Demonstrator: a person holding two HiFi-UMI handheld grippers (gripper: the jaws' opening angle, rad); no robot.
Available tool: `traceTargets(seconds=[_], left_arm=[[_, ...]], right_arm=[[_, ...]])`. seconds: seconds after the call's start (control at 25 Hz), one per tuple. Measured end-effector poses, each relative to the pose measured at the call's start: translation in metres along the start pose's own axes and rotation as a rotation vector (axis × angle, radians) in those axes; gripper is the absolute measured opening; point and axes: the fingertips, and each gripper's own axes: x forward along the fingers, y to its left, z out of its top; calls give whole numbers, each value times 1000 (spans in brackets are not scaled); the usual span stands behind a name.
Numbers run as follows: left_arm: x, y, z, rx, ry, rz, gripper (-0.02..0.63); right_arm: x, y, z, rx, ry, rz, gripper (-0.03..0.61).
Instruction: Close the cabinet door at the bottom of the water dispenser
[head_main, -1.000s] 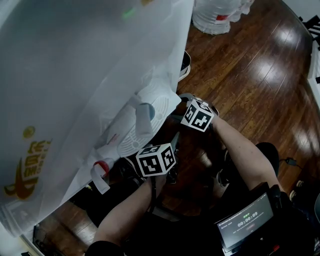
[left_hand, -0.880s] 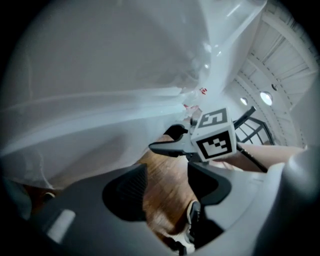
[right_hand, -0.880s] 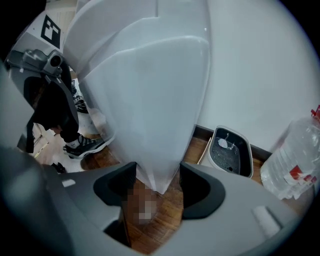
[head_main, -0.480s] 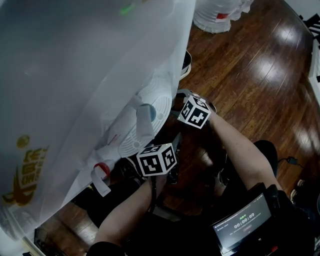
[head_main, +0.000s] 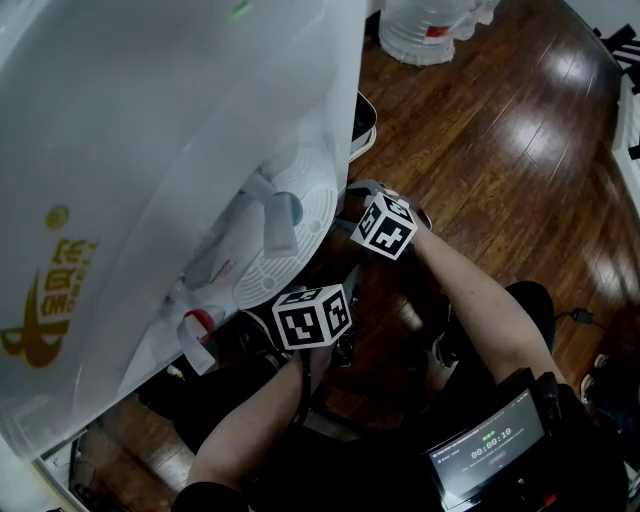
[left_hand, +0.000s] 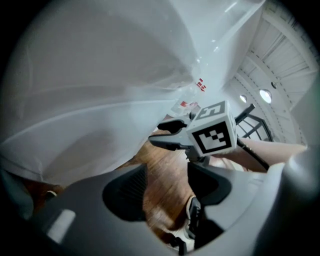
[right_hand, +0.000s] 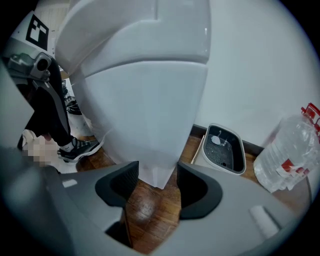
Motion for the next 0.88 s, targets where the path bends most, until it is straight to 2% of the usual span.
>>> traceTargets(seconds=[0.28,0.4,0.68,0.88], left_arm=[[-7,-10,-10,35,-14,-10,272],[-17,-15,-19,33,-38,-18,272],[-40,-26,-41,85,-128,-5,272],[-62,-35,-47,104,-247,19,272]], right_arm=[[-34,5,7,89,-96,-46,233],[-50,19,13,98,-140,-59,227],[-89,62,19,78,-217,-76,221],[-132,90,7,110,-281,-118,219]])
